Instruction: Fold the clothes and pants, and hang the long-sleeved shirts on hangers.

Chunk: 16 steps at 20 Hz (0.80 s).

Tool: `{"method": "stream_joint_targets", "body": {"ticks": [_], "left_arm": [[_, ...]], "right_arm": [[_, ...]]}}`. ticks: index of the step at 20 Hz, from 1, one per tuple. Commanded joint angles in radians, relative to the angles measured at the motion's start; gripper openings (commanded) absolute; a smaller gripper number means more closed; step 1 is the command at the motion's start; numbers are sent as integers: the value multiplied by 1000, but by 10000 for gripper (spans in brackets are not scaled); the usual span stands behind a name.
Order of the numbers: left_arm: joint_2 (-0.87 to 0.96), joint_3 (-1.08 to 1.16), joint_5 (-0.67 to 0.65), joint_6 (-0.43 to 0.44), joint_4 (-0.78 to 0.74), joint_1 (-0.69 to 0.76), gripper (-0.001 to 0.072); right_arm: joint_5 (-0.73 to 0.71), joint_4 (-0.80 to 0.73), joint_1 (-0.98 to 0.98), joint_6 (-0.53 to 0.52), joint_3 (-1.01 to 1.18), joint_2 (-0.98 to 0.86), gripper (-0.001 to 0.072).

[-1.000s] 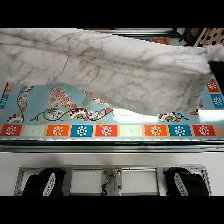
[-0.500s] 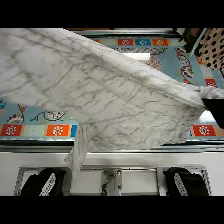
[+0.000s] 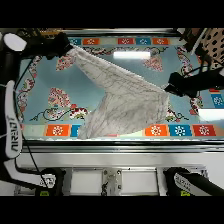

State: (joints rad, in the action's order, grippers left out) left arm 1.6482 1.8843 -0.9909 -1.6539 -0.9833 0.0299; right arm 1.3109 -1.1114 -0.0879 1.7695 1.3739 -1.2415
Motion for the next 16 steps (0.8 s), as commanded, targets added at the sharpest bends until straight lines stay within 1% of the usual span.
{"method": "stream_joint_targets", "body": {"ticks": [1,2,4,6,7,9,10,12,14,16], "left_arm": [[145,138,-37,-4,16,-6,8],[151,153,-60,-4,16,-15,8],[143,151,-115,-3,14,-33,8],[108,118,-181,15,-18,-36,8],[66,58,-185,19,-61,-31,8],[-48,-124,-158,20,-151,-13,8],[-116,-238,-131,24,-155,-8,8],[-237,-451,-86,35,-149,11,8],[-323,-631,-70,52,-149,43,8],[-387,-801,-17,52,-150,79,8]], "right_arm": [[-201,8,3,-72,37,-163,26],[-244,0,3,-72,39,-162,26],[-255,-21,3,-72,41,-148,26],[-190,-126,14,-72,40,-126,27],[-138,-195,23,-72,37,-113,27],[-63,-303,36,-75,4,-78,27],[-61,-317,38,-101,-32,-54,27],[-67,-341,38,-130,-116,-18,27],[-87,-352,38,-151,-201,-6,27],[-134,-352,38,-151,-281,-6,27]]}}
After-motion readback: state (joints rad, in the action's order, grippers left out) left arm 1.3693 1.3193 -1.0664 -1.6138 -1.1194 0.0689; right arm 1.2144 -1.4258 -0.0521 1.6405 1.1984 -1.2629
